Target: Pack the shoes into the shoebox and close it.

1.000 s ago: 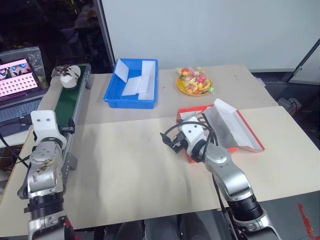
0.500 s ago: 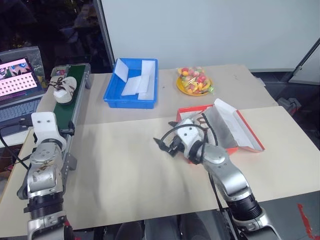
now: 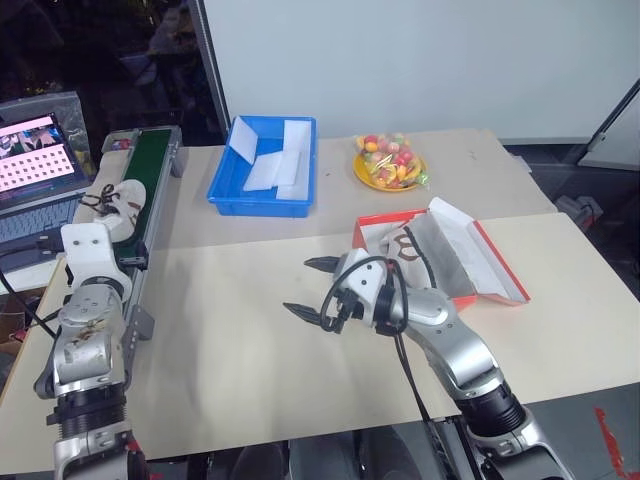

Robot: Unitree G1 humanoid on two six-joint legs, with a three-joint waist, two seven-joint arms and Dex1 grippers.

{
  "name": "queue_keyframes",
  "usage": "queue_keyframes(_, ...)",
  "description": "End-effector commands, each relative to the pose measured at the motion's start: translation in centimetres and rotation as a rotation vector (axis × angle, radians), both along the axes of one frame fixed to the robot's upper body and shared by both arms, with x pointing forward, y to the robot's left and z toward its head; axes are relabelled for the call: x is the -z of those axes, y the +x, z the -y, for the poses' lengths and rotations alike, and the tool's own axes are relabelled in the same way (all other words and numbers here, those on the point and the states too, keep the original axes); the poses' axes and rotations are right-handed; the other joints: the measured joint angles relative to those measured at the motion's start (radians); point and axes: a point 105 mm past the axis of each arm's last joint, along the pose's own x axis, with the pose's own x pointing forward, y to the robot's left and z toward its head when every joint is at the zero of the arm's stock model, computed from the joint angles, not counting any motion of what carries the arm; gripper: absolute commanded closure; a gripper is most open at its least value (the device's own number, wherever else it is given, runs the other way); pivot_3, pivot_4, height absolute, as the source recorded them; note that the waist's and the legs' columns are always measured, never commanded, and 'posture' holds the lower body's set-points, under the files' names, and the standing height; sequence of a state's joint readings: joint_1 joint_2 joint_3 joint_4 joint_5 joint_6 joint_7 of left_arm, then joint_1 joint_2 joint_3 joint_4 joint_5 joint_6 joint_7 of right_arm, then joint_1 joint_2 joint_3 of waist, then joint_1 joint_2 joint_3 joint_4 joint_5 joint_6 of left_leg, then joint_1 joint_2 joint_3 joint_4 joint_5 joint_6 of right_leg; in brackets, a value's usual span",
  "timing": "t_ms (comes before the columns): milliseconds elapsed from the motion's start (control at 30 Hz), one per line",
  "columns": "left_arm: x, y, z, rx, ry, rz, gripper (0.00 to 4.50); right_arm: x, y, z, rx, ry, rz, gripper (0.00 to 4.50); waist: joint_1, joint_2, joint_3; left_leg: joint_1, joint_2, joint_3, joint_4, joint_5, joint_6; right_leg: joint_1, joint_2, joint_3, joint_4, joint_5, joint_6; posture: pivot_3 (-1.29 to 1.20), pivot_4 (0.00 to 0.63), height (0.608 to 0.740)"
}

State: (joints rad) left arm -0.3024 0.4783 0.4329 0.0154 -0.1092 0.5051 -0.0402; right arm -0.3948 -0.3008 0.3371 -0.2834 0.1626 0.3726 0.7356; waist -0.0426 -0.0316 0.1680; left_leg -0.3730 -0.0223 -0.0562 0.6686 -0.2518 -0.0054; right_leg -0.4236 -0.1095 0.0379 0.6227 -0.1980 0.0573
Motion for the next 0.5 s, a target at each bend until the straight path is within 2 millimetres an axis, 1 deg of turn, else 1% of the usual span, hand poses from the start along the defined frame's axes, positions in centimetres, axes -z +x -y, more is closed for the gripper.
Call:
queue_keyframes(33,-0.7,-1.2,-2.2,-0.09,0.016,0.01,0.07,-1.7,0.0,0.0,-0.014,0.041,0.05,0.0,0.0,0.0,0.0,0.0,0.0,0.0,0.0,0.0,0.0,0.0,0.0,0.0,0.0,0.0,0.0,0.0,0.15,0.74)
queue_keyframes(167,0.8,-2.0,-3.8,-0.153,-0.04,-0.035,0.07,-2.4,0.1,0.0,-0.006,0.059,0.051,0.0,0.0,0.0,0.0,0.0,0.0,0.0,0.0,0.0,0.0,0.0,0.0,0.0,0.0,0.0,0.0,0.0,0.15,0.74)
queue_keyframes(233,1.5,-2.1,-4.2,-0.173,-0.077,-0.054,0.07,-2.8,0.1,0.0,-0.006,0.067,0.057,0.0,0.001,0.0,0.0,0.0,0.0,0.0,0.0,0.0,0.0,0.0,0.0,0.0,0.0,0.0,0.0,0.0,0.15,0.74)
queue_keyframes(300,2.1,-1.8,-3.7,-0.147,-0.136,-0.063,0.07,-3.8,0.1,0.0,-0.004,0.087,0.067,0.0,0.002,0.0,0.0,0.001,0.0,0.0,0.0,0.0,0.0,0.0,0.0,0.0,0.0,0.0,0.0,0.0,0.15,0.74)
queue_keyframes(400,2.3,-0.8,-1.9,-0.052,-0.197,-0.069,0.07,-4.9,0.1,0.0,-0.001,0.108,0.077,0.0,0.001,0.0,0.0,0.002,0.0,0.0,0.0,0.0,0.0,0.001,0.0,0.0,0.002,0.0,0.0,0.0,0.15,0.74)
queue_keyframes(500,2.1,-0.3,-1.0,-0.019,-0.188,-0.065,0.07,-5.9,0.2,0.2,0.01,0.129,0.087,0.0,0.001,0.0,0.0,0.003,0.0,0.0,0.0,0.0,-0.001,0.001,0.0,0.0,0.002,0.0,0.0,0.0,0.15,0.74)
